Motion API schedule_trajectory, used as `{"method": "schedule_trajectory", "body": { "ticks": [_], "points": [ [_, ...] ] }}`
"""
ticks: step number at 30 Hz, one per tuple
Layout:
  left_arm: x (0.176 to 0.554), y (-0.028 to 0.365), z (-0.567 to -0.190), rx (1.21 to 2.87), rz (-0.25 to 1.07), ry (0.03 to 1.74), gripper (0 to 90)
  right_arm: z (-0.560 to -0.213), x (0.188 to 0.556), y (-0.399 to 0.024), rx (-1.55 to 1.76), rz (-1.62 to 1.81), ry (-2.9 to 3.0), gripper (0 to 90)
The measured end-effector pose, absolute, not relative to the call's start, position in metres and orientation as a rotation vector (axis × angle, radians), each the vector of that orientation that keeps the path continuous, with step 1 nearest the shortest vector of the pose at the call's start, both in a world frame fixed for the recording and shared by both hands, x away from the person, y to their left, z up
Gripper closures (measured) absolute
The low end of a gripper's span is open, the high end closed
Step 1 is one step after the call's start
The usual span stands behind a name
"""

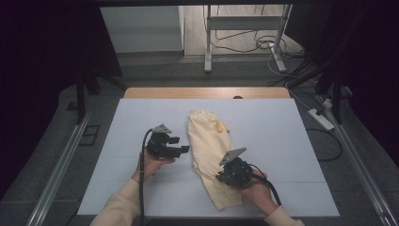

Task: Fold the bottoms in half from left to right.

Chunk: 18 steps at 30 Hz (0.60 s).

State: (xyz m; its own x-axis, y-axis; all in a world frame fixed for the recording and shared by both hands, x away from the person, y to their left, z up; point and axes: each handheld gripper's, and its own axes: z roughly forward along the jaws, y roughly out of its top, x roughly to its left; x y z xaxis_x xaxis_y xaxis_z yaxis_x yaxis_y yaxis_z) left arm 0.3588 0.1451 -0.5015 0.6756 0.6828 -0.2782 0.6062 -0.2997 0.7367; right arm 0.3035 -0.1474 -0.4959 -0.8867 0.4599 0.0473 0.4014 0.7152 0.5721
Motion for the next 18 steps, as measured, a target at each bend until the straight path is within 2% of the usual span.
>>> {"method": "schedule_trajectory", "body": {
  "ticks": [8,12,14,18],
  "points": [
    [0.359,0.146,-0.501,1.995,0.113,1.0,32.4,-0.478,0.293,-0.141,0.678,1.035,2.812,83.2],
    [0.359,0.146,-0.501,1.998,0.112,0.998,32.4,-0.485,0.291,-0.135,0.66,1.005,2.835,82.0],
    [0.358,0.146,-0.5,1.998,0.114,0.996,32.4,-0.492,0.292,-0.134,0.667,0.994,2.853,77.2],
    [0.358,0.147,-0.5,1.997,0.115,0.996,32.3,-0.491,0.296,-0.139,0.686,1.026,2.829,58.0]
  ]
}}
